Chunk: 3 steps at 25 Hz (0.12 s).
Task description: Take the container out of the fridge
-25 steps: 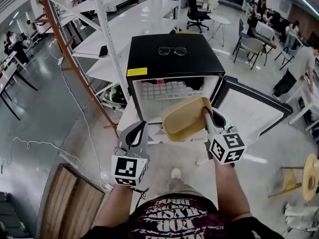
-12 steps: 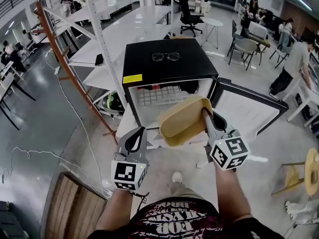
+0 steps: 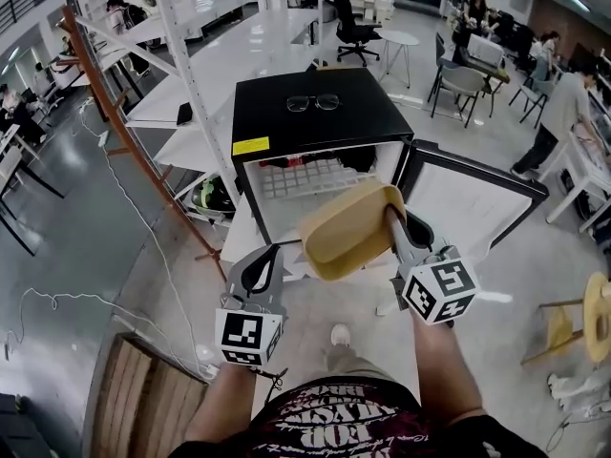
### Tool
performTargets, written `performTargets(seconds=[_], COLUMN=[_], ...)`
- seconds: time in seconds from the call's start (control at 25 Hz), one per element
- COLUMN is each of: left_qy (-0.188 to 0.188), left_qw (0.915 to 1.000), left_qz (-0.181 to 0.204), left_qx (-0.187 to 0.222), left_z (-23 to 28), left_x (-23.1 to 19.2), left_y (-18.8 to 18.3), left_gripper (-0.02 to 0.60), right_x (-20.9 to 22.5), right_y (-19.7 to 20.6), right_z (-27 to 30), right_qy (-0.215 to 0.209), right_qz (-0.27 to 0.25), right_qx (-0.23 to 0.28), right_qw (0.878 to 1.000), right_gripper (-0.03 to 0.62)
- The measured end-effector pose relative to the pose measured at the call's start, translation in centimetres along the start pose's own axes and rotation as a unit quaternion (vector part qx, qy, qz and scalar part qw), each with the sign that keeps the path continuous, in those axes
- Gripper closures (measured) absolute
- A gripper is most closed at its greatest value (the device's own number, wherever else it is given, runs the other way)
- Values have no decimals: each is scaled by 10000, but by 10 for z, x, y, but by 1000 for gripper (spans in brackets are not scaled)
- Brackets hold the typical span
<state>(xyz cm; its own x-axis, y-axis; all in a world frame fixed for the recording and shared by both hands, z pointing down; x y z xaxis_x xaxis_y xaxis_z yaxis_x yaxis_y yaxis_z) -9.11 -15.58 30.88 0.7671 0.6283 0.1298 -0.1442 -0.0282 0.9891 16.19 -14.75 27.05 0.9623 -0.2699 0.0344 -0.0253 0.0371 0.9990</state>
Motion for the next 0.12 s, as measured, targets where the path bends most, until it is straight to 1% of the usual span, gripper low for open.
performTargets(seconds=[0.12], left_qy=[58], left_qw=[10000], left_qz=[28], left_qx=[18], left_z=[-1], left_x=[0], left_y=[0], left_gripper=[581], right_x=[-1], right_y=[3], right_z=[-3], right_qy=[49], right_qz=[24], right_qx=[-26], right_qw=[10000], right_gripper=[556])
Point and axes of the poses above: the fingertips, and each gripper's own axes: z forward along the fingers, x to its right, y out of its underside, the point moved 6 cm from there along -z, backward along the fingers, and after that the axes turned 1 degree about z, right-handed, at the moved point
